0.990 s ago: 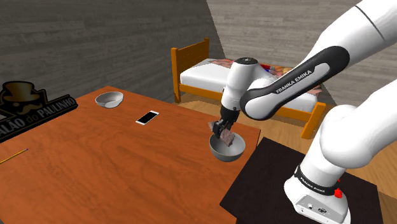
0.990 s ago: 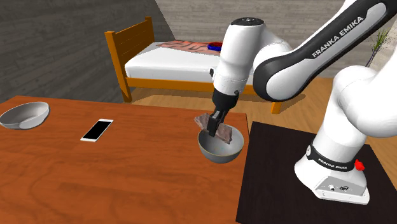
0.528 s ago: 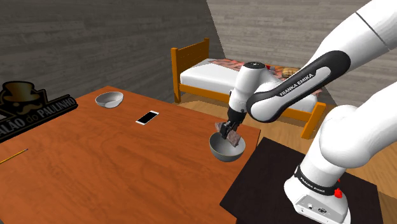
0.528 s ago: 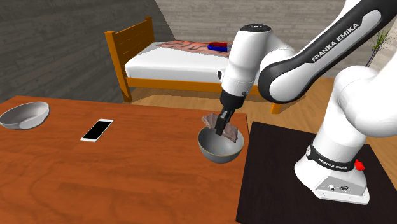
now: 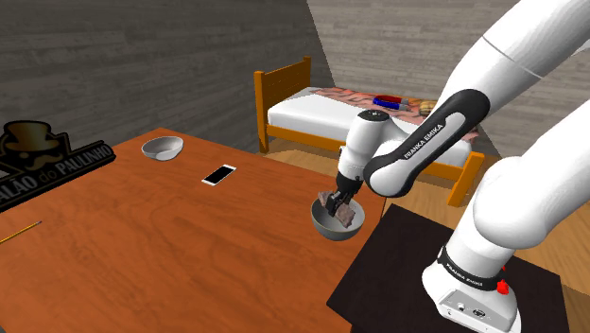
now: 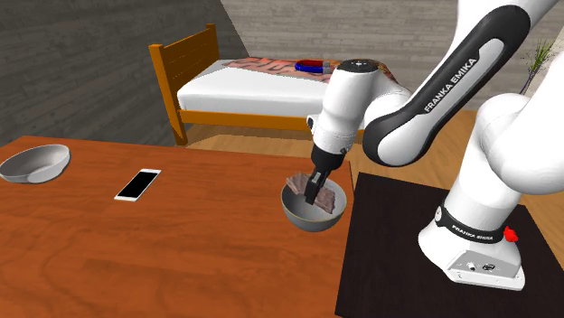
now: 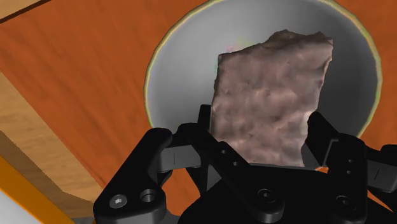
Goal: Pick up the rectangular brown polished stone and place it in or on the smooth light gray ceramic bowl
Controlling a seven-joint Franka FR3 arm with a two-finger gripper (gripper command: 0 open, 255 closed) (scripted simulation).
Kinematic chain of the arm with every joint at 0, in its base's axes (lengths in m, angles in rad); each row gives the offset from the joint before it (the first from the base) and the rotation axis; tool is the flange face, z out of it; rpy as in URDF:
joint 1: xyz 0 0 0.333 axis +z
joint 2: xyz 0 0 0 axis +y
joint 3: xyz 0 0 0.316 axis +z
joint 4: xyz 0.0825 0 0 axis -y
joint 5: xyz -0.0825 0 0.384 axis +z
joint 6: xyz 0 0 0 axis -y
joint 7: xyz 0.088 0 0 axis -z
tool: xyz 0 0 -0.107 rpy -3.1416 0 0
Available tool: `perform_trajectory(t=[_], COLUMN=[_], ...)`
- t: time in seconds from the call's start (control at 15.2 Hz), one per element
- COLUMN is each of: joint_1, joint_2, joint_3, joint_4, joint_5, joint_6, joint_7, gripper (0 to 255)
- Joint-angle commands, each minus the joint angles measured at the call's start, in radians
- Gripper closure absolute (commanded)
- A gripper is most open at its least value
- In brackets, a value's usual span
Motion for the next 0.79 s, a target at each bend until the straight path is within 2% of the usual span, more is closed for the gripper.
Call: perform_trajectory(t=[0.0,0.4,0.46,0.73], joint_1=[-0.006,-0.006,-0.006,-0.006], joint_2=[0.022,0.022,0.022,0.022], joint_3=[0.005,0.005,0.005,0.005], joint_4=[-0.005,-0.005,-0.005,-0.005], joint_5=[-0.006,-0.006,-0.006,-0.006], joint_6=[0.028,0.028,0.028,0.028], joint_7=[0.006,0.006,0.006,0.006], gripper=[255,255,0,0])
